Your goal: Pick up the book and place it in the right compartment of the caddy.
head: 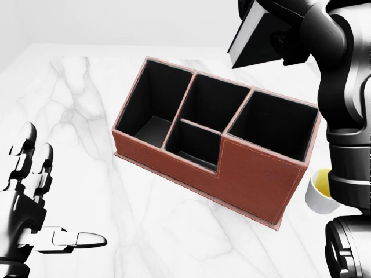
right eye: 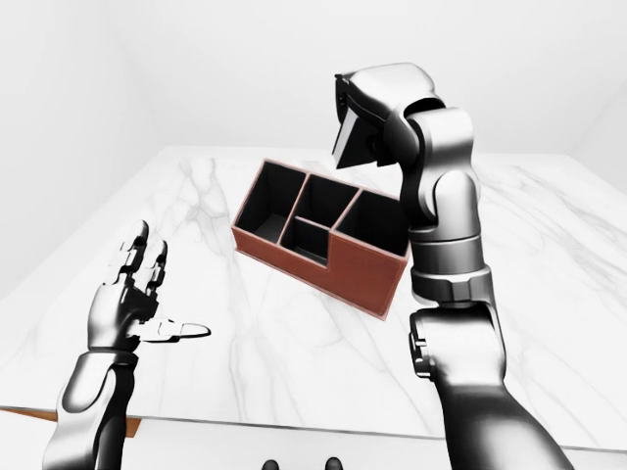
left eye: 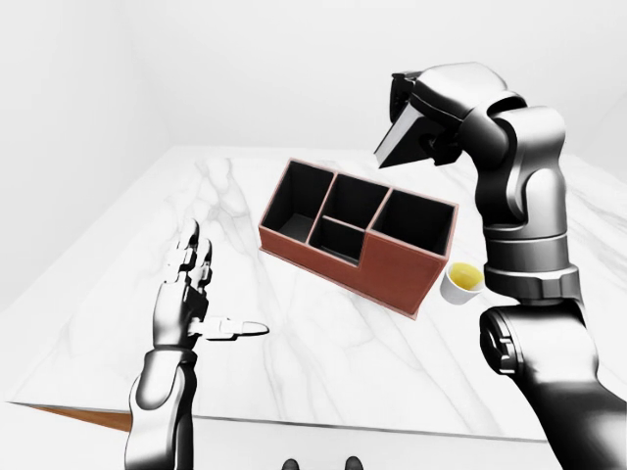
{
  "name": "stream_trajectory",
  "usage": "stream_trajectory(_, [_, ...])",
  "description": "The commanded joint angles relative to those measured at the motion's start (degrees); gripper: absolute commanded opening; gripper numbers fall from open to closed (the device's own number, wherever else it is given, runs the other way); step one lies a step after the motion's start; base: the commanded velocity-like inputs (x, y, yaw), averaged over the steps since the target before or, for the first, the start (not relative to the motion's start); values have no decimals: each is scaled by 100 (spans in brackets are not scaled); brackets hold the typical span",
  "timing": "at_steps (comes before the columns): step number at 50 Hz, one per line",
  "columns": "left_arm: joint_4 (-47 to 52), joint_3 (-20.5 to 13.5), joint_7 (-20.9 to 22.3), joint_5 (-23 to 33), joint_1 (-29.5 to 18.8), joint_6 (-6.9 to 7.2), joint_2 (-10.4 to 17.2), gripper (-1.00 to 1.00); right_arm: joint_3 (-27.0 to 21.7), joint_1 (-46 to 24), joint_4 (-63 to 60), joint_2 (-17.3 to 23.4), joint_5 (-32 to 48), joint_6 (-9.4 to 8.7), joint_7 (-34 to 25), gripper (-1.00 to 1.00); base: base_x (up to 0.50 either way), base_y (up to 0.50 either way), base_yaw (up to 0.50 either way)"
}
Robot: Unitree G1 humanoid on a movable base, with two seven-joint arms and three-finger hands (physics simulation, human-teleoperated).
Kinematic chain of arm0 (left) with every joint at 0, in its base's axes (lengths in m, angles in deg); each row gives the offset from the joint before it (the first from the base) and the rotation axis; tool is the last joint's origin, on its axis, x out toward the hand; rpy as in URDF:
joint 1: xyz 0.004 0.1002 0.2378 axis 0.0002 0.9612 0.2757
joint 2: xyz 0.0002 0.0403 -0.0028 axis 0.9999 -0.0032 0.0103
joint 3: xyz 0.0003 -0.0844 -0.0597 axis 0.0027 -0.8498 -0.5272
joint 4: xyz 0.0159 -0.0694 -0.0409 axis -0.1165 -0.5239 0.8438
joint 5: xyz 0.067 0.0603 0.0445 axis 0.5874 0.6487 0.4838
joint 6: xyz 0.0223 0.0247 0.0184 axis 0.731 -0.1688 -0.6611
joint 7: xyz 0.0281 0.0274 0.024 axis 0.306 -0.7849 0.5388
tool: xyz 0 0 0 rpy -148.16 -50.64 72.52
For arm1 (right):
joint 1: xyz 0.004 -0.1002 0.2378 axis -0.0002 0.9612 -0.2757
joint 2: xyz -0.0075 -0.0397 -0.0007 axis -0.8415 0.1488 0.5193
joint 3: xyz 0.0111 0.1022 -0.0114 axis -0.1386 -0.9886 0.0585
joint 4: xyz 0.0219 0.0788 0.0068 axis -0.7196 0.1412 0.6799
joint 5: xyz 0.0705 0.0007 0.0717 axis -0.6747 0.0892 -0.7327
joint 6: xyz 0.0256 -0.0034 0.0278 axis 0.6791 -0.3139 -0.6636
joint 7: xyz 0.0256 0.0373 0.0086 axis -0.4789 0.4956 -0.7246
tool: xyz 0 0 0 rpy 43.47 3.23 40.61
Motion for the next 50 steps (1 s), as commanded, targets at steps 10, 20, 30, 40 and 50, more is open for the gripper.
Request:
stream_trajectory(10, [25, -39, 43, -15, 46, 0, -6, 100, 11, 9, 849, -2, 285, 242, 1, -100, 0, 0, 0])
stream_trajectory(20, [-34, -94, -5, -55, 13, -1, 10, 100, 36, 123, 979, -12, 417, 322, 1, -100, 0, 0, 0])
stream_trajectory(30, [-93, -78, -5, -44, 9, -43, 9, 100, 22, 177, 1023, 27, 479, 351, 1, -100, 0, 0, 0])
stream_trajectory(40, [-197, -63, -16, -35, -9, -105, 14, 100, 34, 281, 1355, 24, 544, 351, 1, -100, 0, 0, 0])
stream_trajectory(50, [-136, -81, -11, -42, 42, -86, 14, 100, 117, 334, 1932, -63, 694, 351, 1, -100, 0, 0, 0])
